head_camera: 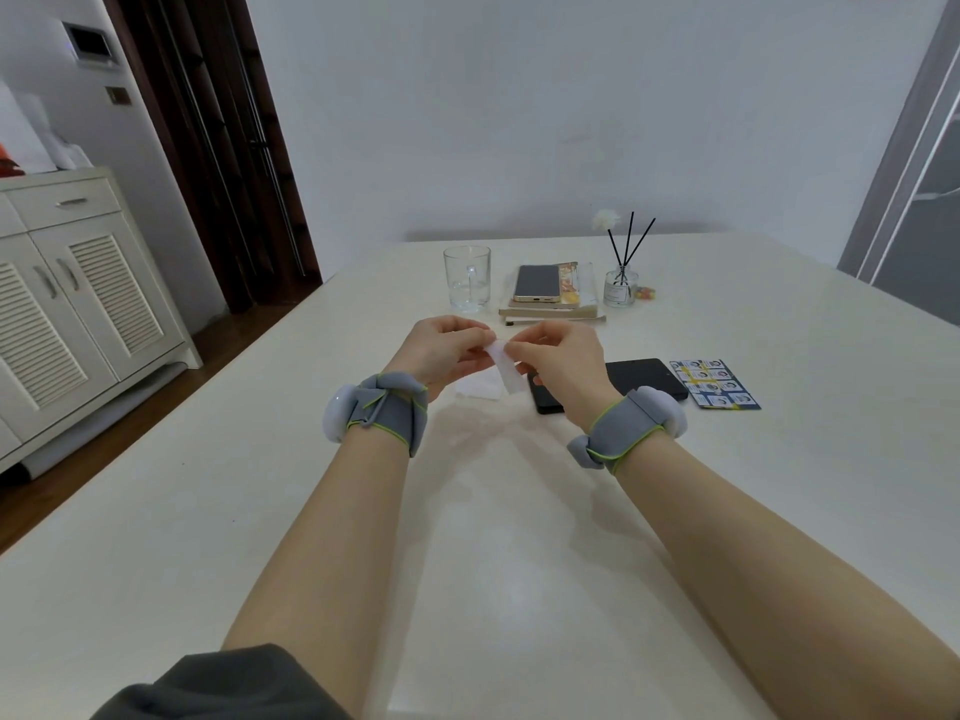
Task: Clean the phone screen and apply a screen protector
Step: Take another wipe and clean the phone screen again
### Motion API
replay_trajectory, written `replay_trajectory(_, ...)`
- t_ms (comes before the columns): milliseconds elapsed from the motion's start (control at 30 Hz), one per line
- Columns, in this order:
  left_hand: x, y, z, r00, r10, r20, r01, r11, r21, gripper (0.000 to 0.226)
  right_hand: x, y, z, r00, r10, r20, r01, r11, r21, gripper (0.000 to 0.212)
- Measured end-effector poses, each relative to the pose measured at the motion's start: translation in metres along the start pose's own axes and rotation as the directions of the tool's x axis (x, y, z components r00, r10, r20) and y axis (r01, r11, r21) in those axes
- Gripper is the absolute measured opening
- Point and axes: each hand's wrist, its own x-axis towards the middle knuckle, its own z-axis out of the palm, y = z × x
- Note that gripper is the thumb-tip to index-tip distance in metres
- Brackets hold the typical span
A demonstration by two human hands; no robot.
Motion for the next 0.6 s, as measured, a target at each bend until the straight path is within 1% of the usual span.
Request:
replay_trajectory(33, 0.000, 0.001, 0.000, 1.000, -0.007, -0.002, 0.007, 1.000, -0.019, 0.003, 0.001, 0.000, 0.000, 1.000, 0.002, -0.011, -0.002, 1.000, 0.025, 0.016)
replay_trajectory(100, 0.001, 0.001, -0.003, 0.999, -0.029, 0.022, 0.030, 0.999, -0.030, 0.013, 0.003, -0.001, -0.002, 1.000, 0.004, -0.028, -0.003, 0.999, 0.043, 0.016)
replay_trajectory(200, 0.000, 0.003, -0.008, 0.990, -0.071, 0.122, 0.061, 0.995, 0.080, 0.018, 0.004, 0.000, -0.001, 0.999, 0.006, -0.033, -0.005, 0.999, 0.036, 0.017)
replay_trajectory(267, 0.000, 0.004, -0.011, 0.982, -0.105, 0.159, 0.080, 0.985, 0.155, 0.021, 0.004, -0.001, -0.001, 1.000, 0.009, -0.029, -0.008, 1.000, 0.026, 0.017)
replay_trajectory(333, 0.000, 0.004, -0.013, 0.978, -0.128, 0.163, 0.097, 0.977, 0.188, 0.020, 0.004, -0.001, -0.001, 1.000, 0.013, -0.023, -0.013, 1.000, 0.021, 0.017)
replay_trajectory(433, 0.001, 0.004, -0.015, 0.973, -0.155, 0.169, 0.111, 0.963, 0.244, 0.011, 0.004, -0.001, -0.001, 1.000, 0.026, -0.005, -0.026, 0.999, 0.026, 0.017)
replay_trajectory(600, 0.002, 0.000, -0.022, 0.966, -0.213, 0.146, 0.165, 0.944, 0.285, 0.008, 0.002, 0.000, 0.000, 0.997, 0.064, 0.033, -0.064, 0.998, 0.027, 0.018)
